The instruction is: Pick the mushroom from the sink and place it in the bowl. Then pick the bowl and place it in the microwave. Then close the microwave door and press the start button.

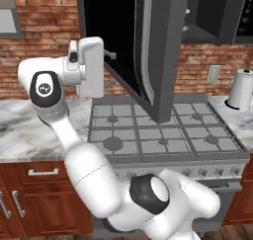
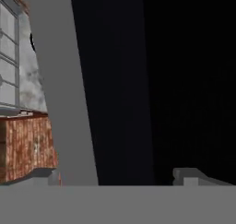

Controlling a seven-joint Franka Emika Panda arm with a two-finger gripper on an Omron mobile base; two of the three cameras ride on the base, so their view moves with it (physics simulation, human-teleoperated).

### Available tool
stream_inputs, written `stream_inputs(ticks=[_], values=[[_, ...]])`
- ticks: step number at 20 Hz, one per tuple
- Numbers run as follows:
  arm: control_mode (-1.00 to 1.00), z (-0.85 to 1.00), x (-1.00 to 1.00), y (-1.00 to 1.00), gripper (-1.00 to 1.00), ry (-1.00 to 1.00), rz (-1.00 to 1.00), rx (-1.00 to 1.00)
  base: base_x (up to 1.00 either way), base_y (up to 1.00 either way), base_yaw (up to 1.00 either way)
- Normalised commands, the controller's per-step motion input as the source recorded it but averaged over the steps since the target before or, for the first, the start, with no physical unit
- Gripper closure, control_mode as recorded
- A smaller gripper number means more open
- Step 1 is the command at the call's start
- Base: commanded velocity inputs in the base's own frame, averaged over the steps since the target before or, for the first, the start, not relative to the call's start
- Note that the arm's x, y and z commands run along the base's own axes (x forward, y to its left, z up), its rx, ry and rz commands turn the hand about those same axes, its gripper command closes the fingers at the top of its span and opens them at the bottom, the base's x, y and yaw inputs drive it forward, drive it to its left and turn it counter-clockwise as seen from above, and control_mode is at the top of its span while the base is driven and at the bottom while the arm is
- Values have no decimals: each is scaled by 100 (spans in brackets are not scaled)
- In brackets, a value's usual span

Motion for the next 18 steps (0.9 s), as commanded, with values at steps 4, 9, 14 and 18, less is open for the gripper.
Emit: stream_inputs(ticks=[4,9,14,18], values=[[-100,18,0,-100,-100,-6,15,6,0,0,0],[-100,17,2,-100,-100,-8,23,1,0,0,0],[-100,18,13,-100,-100,-5,24,0,0,0,0],[-100,13,18,-97,-100,-2,25,0,0,0,0]])
